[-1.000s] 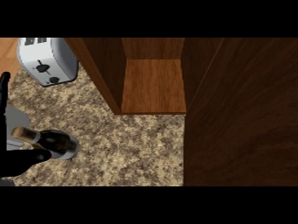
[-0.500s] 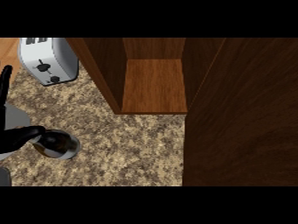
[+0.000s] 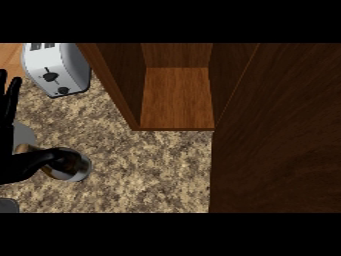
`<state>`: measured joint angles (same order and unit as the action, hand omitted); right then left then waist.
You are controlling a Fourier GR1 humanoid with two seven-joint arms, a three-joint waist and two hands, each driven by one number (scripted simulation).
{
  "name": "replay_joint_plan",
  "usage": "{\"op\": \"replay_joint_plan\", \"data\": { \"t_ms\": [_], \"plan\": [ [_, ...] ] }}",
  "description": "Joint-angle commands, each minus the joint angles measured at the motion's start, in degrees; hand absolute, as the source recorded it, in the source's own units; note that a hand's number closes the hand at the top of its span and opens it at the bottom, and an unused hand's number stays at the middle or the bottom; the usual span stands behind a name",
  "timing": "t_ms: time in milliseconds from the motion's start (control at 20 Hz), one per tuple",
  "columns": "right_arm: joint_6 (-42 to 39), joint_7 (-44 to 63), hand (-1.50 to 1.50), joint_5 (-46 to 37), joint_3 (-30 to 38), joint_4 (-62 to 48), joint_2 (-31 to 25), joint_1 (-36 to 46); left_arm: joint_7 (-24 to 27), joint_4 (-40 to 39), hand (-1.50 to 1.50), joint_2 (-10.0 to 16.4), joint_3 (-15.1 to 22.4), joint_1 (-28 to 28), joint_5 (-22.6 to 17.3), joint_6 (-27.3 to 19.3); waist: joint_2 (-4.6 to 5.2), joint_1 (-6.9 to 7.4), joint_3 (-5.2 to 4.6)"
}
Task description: Pick up the wine, place it into the cabinet and close the cabinet
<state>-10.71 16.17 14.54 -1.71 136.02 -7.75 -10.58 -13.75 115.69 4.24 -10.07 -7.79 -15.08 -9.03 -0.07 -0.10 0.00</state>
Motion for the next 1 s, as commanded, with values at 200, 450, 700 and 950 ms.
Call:
{"op": "replay_joint_plan", "data": {
  "t_ms": [200, 450, 700, 950],
  "plan": [
    [-2.9, 0.8, -1.50, 3.1, 3.8, 1.2, -0.3, -0.5, 4.3, 1.8, -1.50, -2.8, 4.1, 6.0, 2.8, 0.0, -0.01, 0.03, 0.01],
    [2.1, 9.8, -1.50, 1.7, 0.4, 4.7, 0.8, 5.2, -5.3, 2.0, -1.50, 0.0, 3.8, -3.3, 5.8, -6.5, 0.01, -0.04, 0.00],
    [1.5, 8.8, -1.50, -0.7, -0.2, 3.3, 1.6, 5.6, -1.3, 3.6, -1.50, -1.5, 4.0, 5.4, 5.8, -4.1, 0.01, 0.14, -0.01],
    [0.3, 7.1, -1.50, -1.1, 1.0, 4.0, 2.4, 3.3, 1.2, 2.9, -1.50, 0.2, -0.8, 8.1, 2.1, -1.1, 0.01, 0.08, -0.01]
  ]
}}
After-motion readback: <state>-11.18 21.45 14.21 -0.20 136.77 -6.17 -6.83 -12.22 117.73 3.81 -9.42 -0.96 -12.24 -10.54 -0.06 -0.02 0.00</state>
